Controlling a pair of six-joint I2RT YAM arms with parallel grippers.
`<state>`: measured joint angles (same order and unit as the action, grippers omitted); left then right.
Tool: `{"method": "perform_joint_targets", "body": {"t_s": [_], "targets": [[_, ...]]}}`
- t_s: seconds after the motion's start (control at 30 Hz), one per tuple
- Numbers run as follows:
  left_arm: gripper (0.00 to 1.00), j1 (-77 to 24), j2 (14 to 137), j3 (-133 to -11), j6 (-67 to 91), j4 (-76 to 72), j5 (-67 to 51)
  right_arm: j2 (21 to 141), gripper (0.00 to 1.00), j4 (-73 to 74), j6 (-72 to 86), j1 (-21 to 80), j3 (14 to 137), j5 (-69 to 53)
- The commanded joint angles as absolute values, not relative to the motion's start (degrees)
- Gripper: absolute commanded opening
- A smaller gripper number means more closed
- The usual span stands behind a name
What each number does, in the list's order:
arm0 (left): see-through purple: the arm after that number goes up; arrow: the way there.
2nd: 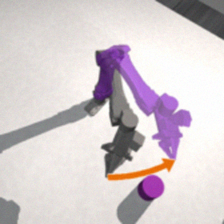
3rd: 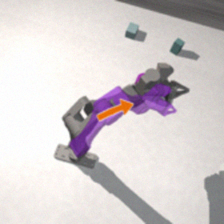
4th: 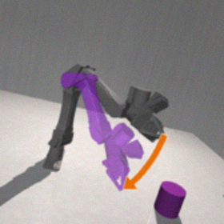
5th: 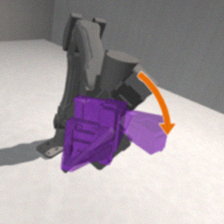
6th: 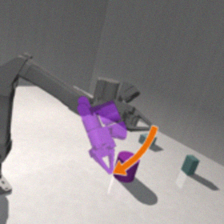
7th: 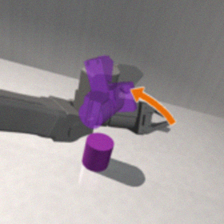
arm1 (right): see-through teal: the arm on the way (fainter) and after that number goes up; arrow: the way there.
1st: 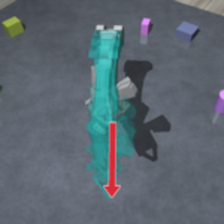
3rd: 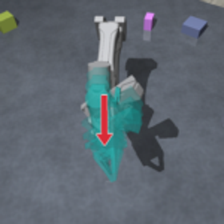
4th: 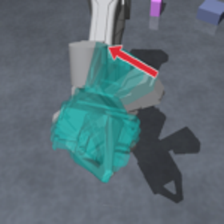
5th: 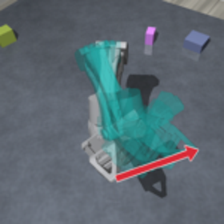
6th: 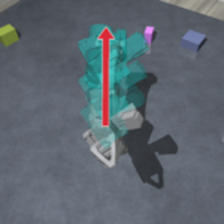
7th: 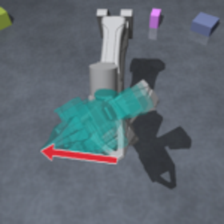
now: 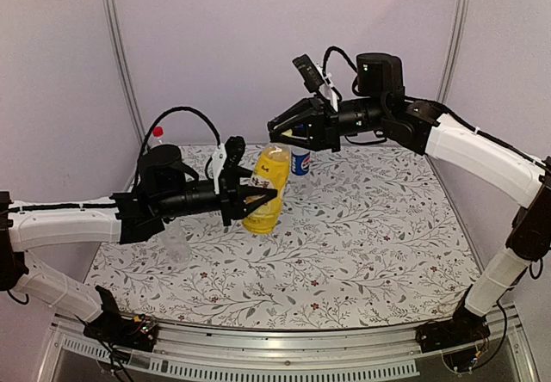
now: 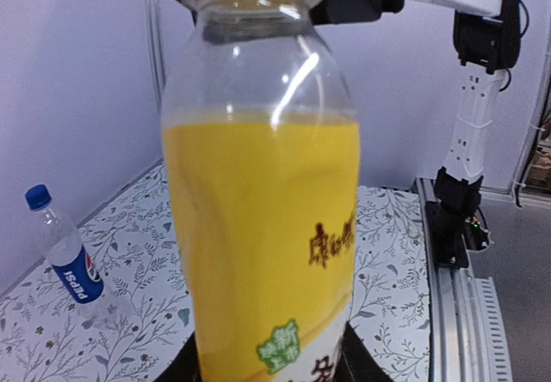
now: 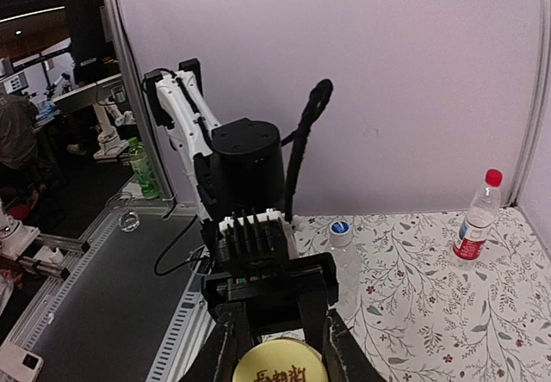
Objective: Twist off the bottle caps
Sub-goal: Unscrew the bottle cap from the plastic bottle.
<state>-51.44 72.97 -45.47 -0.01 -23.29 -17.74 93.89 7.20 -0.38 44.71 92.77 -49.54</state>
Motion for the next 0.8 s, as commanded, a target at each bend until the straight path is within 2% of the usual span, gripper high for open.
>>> {"method": "perform_joint_targets", "body": {"t_s": [0.0, 0.13, 0.27, 0.4, 0.5, 0.57, 0.63, 0.77], "targets": [[0.25, -50.4, 71.9, -43.7, 1.8, -32.6, -42.0, 94.9, 0.02, 16.5, -11.6, 43.2, 99.2, -69.1], [0.25, -49.9, 73.2, -44.4, 3.4, -32.5, -45.4, 97.4, 0.07, 21.9, -15.9, 43.1, 101.7, -69.3], [0.25, -49.7, 73.2, -44.6, 3.3, -32.0, -42.8, 97.0, 0.15, 21.7, -15.2, 43.2, 101.5, -66.6], [0.24, -49.7, 72.9, -45.0, 2.7, -30.2, -35.8, 96.3, 0.35, 20.1, -11.6, 43.2, 101.2, -60.0], [0.23, -49.7, 72.9, -45.7, 2.0, -27.5, -28.2, 95.1, 0.64, 17.4, -7.5, 43.2, 99.9, -54.1], [0.23, -49.7, 72.9, -46.0, 2.0, -26.3, -23.7, 93.8, 0.79, 14.3, -4.9, 43.2, 97.9, -51.4], [0.23, -49.7, 73.0, -46.3, 2.0, -25.2, -20.1, 92.2, 0.86, 11.1, -2.1, 43.2, 96.1, -48.5], [0.23, -50.3, 73.1, -46.7, 1.8, -23.7, -15.4, 90.1, 0.9, 5.9, 6.5, 43.4, 93.8, -40.2]]}}
